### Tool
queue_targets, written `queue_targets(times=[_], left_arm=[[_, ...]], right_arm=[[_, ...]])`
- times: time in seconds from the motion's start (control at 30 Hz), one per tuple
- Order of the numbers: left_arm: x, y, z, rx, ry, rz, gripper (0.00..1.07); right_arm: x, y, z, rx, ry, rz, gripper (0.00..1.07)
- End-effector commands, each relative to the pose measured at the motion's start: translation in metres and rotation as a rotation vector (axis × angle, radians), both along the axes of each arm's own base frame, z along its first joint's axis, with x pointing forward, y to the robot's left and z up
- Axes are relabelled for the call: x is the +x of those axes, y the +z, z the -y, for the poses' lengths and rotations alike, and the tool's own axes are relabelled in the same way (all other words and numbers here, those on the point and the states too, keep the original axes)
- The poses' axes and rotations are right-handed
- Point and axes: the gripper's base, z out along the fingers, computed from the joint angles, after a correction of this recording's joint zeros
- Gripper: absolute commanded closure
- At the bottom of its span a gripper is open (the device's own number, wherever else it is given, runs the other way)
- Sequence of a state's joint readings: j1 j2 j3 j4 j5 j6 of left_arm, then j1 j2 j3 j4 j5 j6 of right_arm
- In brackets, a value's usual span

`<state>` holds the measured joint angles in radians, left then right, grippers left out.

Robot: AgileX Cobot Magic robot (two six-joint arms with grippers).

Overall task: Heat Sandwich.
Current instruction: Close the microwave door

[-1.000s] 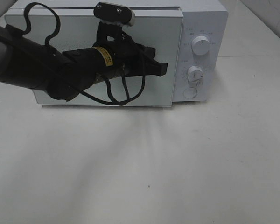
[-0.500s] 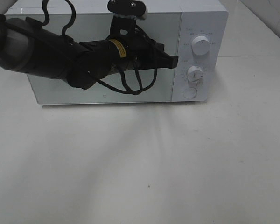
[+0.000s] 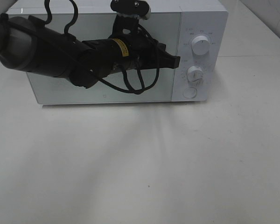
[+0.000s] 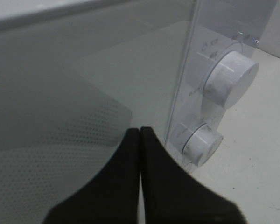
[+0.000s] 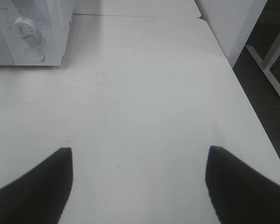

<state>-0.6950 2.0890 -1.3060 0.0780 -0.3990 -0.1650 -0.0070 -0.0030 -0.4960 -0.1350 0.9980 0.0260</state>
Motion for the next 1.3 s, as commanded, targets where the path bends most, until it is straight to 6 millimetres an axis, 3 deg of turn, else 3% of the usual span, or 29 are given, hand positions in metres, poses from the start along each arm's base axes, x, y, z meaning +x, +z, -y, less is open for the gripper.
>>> queue_targets(times=[0.03,0.27,0.47,0.97,1.03,1.07,1.1,1.13,1.2,1.23,1.27,1.3], left_arm=[[0.012,0.007,-0.007,-0.073,0.072,-0.008,1.07],[-0.001,0.005,0.007,-0.048,0.032,-0.034,1.07],[-0.013,0.007,0.006,-0.031,0.016,-0.053,1.07],[-0.056,0.013,-0.021,0.073,0.001,-0.169,1.05],[-0.06,0.013,-0.025,0.128,0.004,-0.228,0.93],[-0.06,0.013,-0.025,0.128,0.004,-0.228,0.93],[-0.063,0.013,-0.027,0.155,0.005,-0.258,0.81],[-0.067,0.016,-0.031,0.194,0.007,-0.3,0.51],[-0.07,0.017,-0.034,0.23,0.009,-0.338,0.17],[-0.07,0.017,-0.034,0.23,0.009,-0.338,0.17],[-0.075,0.019,-0.039,0.273,0.011,-0.384,0.05],[-0.078,0.02,-0.041,0.296,0.011,-0.408,0.07]], right_arm=[[-0.004,0.0,0.0,-0.017,0.002,0.033,0.32],[-0.004,0.0,0.0,-0.017,0.002,0.033,0.32],[-0.004,0.0,0.0,-0.017,0.002,0.033,0.32],[-0.004,0.0,0.0,-0.017,0.002,0.033,0.32],[-0.004,0.0,0.0,-0.017,0.002,0.033,0.32],[-0.004,0.0,0.0,-0.017,0.002,0.033,0.32],[-0.004,0.0,0.0,-0.017,0.002,0.033,0.32],[-0.004,0.0,0.0,-0.017,0.002,0.033,0.32],[-0.004,0.0,0.0,-0.017,0.002,0.033,0.32],[-0.004,0.0,0.0,-0.017,0.002,0.033,0.32],[-0.004,0.0,0.0,-0.017,0.002,0.033,0.32],[-0.004,0.0,0.0,-0.017,0.002,0.033,0.32]])
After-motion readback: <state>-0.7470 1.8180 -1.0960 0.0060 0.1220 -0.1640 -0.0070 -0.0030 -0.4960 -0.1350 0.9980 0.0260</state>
